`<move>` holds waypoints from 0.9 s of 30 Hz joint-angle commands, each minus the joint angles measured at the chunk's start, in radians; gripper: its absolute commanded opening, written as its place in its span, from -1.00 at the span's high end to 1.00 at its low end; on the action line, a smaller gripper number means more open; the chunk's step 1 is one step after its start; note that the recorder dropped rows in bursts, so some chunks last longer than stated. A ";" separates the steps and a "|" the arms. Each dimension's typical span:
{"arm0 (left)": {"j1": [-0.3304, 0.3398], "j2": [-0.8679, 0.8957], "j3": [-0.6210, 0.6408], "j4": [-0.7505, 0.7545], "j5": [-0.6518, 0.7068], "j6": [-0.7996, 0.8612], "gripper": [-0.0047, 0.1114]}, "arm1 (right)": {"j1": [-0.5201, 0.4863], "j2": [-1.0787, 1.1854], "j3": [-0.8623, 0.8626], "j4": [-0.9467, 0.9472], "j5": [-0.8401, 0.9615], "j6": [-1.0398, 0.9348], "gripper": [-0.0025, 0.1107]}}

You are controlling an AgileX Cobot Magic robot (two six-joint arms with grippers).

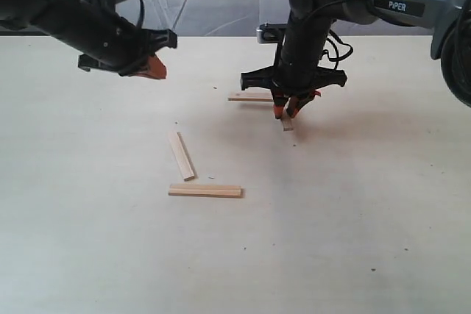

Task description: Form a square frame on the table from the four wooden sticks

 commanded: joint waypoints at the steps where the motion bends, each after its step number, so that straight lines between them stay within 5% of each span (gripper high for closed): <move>1: -0.064 -0.002 0.076 0.014 -0.075 -0.027 0.92 | -0.003 0.001 -0.006 -0.012 -0.020 0.009 0.97; 11: -0.087 -0.002 0.217 -0.006 -0.127 -0.117 0.87 | -0.001 0.036 -0.006 -0.008 -0.018 -0.023 0.97; 22: -0.186 -0.002 0.276 0.029 -0.214 -0.244 0.12 | -0.001 0.036 -0.006 -0.008 -0.013 -0.023 0.97; 27: -0.188 -0.002 0.276 0.118 -0.230 -0.311 0.05 | -0.001 0.036 -0.006 -0.002 -0.020 -0.023 0.97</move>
